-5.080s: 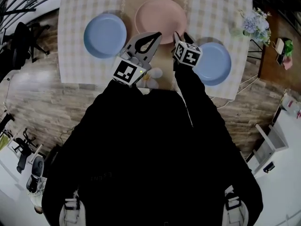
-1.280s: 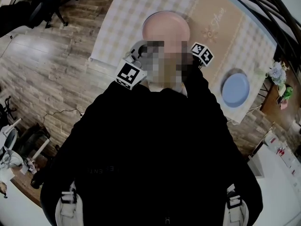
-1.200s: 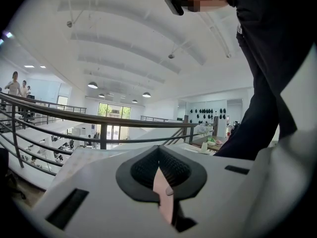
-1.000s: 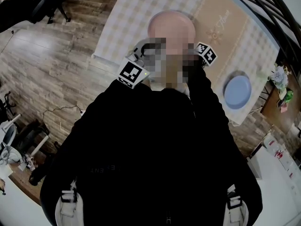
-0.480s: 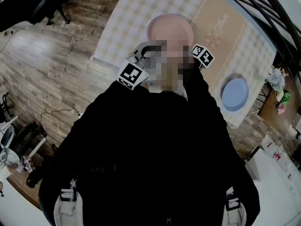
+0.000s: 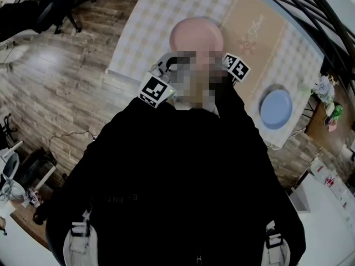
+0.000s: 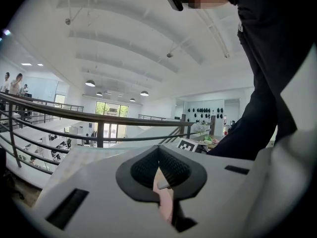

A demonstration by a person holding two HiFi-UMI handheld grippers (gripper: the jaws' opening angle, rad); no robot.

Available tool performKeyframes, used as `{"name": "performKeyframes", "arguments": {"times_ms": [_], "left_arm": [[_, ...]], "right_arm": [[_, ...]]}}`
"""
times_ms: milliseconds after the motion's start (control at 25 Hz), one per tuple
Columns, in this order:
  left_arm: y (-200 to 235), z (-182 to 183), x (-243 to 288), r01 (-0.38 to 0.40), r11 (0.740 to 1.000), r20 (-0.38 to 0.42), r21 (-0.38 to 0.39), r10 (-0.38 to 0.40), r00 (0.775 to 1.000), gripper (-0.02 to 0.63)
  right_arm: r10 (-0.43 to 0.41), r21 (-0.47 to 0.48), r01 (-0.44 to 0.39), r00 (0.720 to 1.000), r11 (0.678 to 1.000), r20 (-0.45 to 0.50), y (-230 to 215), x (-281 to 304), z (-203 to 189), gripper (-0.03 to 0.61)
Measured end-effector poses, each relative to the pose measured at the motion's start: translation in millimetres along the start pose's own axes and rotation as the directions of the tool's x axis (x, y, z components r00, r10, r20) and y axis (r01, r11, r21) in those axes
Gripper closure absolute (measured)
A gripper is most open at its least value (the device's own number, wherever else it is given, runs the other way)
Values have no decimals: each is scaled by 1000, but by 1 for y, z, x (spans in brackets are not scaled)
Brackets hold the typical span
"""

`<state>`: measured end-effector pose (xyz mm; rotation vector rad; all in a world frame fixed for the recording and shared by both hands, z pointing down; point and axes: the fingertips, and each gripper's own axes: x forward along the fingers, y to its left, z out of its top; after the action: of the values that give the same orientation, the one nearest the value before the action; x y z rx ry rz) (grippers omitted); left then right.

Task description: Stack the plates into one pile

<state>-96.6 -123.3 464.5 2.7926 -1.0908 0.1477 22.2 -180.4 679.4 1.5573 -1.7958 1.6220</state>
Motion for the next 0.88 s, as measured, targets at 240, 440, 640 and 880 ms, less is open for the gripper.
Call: {"name": "performKeyframes", "arguments": {"times_ms": [240,440,640,880], "left_arm": [[-8,3,8,19,1000,-8,5,-19,1000,600],[-20,11,21,67,998,-10,22,-67,998,600],[-38,16,42,130,991,-33,37,-129,991,600],[-62,21,68,207,977,-47,55,-205,978,600]], "right_arm": [[92,-138,-84,994,987,51,16,-32,3,416],[196,-274,-154,972,949,133,30,-73,15,422],[280,-441,-171,940,881,194,41,-121,25,448],[334,-655,-75,900,752,281,54,-176,32,459]]}}
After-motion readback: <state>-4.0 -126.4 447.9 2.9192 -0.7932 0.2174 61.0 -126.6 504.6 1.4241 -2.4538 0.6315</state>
